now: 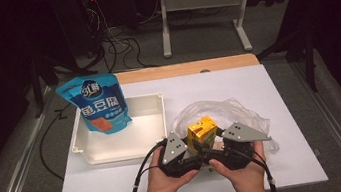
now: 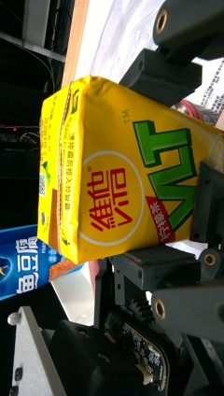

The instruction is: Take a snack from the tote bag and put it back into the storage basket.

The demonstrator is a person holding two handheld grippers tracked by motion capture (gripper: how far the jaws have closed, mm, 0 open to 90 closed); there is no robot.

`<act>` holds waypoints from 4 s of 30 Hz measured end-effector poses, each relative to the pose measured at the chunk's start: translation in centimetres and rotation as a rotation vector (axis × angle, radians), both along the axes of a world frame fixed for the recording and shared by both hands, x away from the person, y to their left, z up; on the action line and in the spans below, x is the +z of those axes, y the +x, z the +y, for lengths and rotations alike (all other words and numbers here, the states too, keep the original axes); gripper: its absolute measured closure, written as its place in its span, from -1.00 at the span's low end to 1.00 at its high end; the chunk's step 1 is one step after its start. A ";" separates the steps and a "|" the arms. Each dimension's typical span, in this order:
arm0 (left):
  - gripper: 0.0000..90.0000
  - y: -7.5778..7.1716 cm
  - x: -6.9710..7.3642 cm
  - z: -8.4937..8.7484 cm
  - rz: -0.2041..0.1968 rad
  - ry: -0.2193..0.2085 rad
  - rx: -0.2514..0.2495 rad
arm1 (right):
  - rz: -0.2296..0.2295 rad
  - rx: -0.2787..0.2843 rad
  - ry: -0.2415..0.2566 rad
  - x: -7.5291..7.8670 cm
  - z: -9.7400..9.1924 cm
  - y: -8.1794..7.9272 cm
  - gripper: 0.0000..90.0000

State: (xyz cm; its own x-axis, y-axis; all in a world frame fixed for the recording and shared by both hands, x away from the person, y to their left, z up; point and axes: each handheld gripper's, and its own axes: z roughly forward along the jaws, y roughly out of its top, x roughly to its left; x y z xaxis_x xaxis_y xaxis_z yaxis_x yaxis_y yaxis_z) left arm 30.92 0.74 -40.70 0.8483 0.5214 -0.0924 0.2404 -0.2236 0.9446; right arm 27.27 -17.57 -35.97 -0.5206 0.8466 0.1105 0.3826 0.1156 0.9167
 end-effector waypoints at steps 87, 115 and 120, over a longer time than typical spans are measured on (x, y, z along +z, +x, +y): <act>0.12 7.1 -2.5 10.9 0.065 -0.034 0.324 | 0.075 -0.123 0.001 -5.6 -9.2 1.0 -0.43; 0.12 13.2 -4.3 10.1 0.170 0.032 0.379 | 0.075 -0.128 0.002 -6.0 -9.0 1.3 -0.38; 0.12 13.8 -4.6 9.4 0.184 0.089 0.369 | 0.076 -0.126 -0.002 -6.0 -8.9 1.3 -0.37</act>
State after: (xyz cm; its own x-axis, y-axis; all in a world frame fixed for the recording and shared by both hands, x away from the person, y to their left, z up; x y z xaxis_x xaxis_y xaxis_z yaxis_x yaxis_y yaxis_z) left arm 44.76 10.19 -45.34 0.5770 0.7998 -0.1656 0.4826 -0.1702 0.8591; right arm 28.61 -26.45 -42.00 -0.4002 0.9051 0.1437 0.4627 0.0642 0.8842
